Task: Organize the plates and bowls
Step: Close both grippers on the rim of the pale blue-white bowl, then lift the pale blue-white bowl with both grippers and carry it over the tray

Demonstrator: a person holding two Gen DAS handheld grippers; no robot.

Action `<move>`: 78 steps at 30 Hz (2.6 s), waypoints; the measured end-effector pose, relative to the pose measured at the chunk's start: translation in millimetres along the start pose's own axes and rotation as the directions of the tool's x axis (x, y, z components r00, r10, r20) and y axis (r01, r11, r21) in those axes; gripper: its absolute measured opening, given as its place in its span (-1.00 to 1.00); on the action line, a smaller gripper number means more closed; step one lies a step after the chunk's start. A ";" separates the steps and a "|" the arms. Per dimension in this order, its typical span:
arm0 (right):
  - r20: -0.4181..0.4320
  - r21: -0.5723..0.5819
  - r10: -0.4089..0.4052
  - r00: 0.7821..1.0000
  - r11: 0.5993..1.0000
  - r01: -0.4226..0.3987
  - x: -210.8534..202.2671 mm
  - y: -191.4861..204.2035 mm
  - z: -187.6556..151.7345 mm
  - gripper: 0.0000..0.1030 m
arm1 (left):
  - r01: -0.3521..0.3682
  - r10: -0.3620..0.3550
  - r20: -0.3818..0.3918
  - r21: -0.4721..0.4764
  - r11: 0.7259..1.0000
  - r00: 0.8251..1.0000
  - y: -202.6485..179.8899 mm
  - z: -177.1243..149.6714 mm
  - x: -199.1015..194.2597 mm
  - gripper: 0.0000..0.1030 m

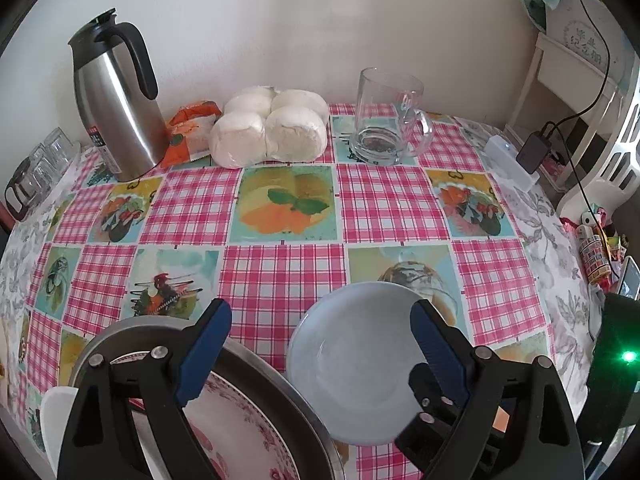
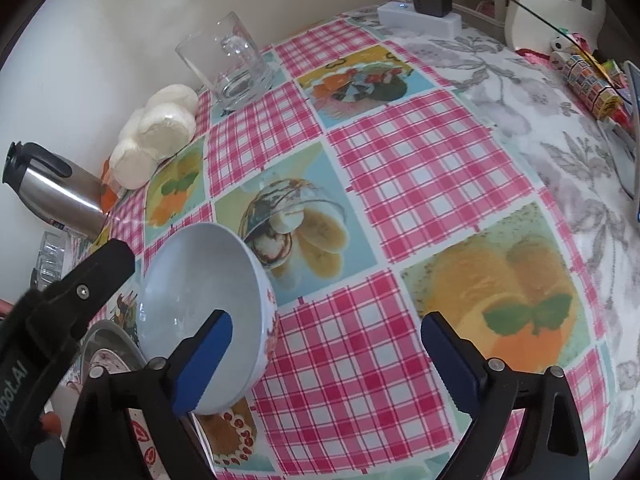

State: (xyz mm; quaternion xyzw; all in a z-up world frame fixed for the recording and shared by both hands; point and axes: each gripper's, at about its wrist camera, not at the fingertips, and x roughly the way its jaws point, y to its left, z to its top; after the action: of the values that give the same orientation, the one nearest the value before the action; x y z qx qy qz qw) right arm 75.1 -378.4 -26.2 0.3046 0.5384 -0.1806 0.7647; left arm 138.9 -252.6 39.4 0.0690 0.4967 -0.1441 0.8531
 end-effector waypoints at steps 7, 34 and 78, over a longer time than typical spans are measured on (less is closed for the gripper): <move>-0.019 0.017 -0.007 1.000 1.000 0.007 11.0 0.0 -2.6 0.40 | 0.009 -0.009 -0.025 -0.005 1.000 1.000 2.3 -1.6 7.7 0.53; 0.012 0.126 0.170 0.985 0.977 -0.170 0.4 -32.4 -0.5 -0.62 | 0.033 -0.029 -0.066 0.055 0.998 0.997 -13.8 -10.0 18.7 0.24; -0.014 0.174 0.164 0.986 0.972 -0.159 7.2 -40.6 -4.0 -0.60 | 0.194 -0.183 -0.178 0.046 0.980 0.967 -28.1 -33.1 45.0 -0.78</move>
State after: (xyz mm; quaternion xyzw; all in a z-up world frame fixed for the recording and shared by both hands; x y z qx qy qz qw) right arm 50.3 -405.7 -44.9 0.4147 0.5049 -0.1595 0.7400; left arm 123.6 -278.5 -15.4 0.0604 0.5683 -0.2338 0.7866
